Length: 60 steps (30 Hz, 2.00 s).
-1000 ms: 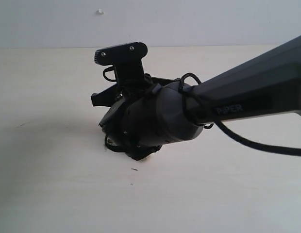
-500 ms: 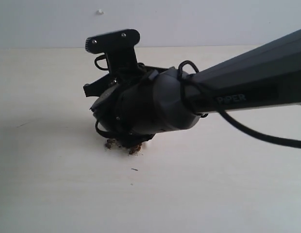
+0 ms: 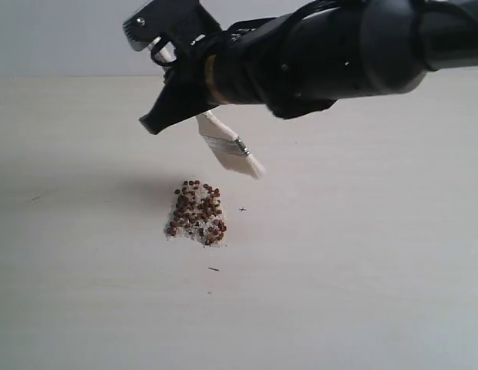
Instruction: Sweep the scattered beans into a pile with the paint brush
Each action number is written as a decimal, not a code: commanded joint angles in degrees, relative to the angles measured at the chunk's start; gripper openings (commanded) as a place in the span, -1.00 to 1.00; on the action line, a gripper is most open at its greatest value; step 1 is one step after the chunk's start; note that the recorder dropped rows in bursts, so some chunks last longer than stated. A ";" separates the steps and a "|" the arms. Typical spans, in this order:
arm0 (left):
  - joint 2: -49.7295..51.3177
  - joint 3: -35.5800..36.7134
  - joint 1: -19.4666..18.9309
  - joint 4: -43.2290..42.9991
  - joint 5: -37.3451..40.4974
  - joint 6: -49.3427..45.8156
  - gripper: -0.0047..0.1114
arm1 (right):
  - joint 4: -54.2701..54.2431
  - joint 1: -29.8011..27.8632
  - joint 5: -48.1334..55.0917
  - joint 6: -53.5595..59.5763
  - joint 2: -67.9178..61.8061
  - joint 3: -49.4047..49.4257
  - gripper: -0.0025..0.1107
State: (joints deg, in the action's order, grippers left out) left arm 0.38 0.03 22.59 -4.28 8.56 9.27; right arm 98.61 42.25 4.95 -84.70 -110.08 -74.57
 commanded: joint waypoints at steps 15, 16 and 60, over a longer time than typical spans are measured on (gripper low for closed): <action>-0.38 -0.03 0.35 0.02 -0.17 0.15 -0.92 | -25.11 -20.15 -73.67 49.02 -6.15 -4.21 -0.96; -0.38 -0.03 0.35 0.02 -0.17 0.15 -0.92 | -25.40 -20.65 -74.64 49.73 -7.52 -4.21 -0.96; -0.38 -0.03 0.35 0.02 -0.17 0.15 -0.92 | -8.66 -22.06 -74.91 32.11 -22.27 -13.82 -0.96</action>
State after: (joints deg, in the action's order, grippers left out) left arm 0.38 0.03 22.59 -4.28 8.56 9.27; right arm 89.36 20.49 -70.17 -51.35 -133.82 -88.24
